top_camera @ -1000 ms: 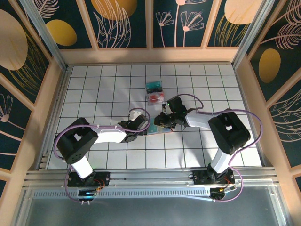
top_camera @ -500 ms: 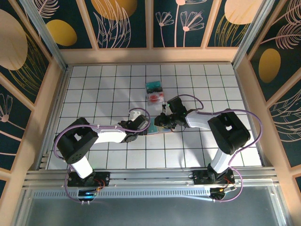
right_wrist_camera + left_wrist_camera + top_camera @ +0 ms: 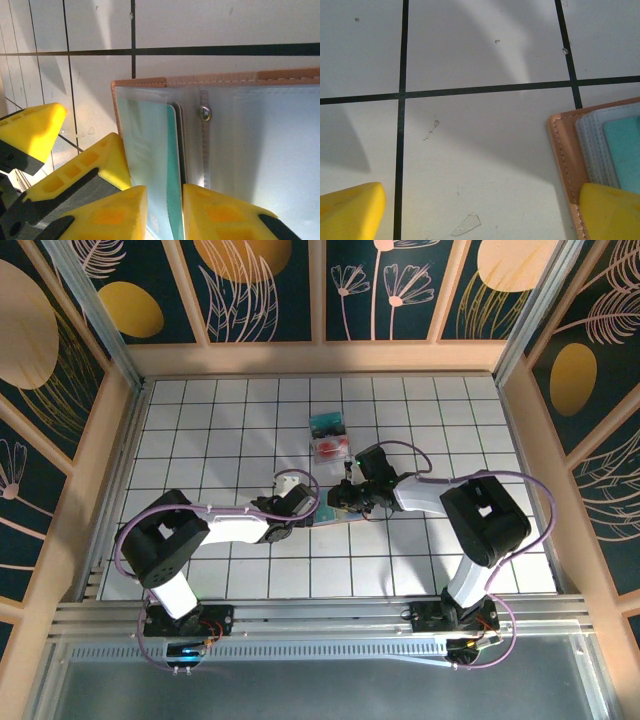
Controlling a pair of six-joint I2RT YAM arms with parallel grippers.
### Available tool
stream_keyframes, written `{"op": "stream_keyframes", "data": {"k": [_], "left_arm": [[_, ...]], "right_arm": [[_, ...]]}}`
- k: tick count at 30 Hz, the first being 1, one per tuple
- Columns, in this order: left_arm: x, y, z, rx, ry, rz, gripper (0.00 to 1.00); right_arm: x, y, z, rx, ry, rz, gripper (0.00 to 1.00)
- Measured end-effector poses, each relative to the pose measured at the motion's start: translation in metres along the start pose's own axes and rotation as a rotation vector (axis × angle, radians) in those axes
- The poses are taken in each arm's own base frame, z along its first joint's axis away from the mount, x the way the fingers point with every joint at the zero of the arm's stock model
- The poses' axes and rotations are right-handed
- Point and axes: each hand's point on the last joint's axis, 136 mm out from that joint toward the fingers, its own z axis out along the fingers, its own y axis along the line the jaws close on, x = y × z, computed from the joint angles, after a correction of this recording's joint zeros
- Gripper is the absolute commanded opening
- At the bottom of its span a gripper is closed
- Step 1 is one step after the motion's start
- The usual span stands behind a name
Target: Take the credit cards out of the card holder
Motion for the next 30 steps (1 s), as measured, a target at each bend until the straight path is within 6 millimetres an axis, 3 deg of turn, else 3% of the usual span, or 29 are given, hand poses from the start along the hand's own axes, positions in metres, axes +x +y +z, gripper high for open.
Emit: {"op": "stream_keyframes", "data": {"k": [8, 30], "left_arm": [[0.0, 0.0, 0.0, -0.001, -0.001, -0.006, 0.99], [0.0, 0.001, 0.0, -0.006, 0.005, -0.011, 0.99]], "right_arm": [[0.001, -0.001, 0.005, -0.033, 0.003, 0.005, 0.24], [0.006, 0.014, -0.003, -0.212, 0.014, 0.032, 0.17]]}}
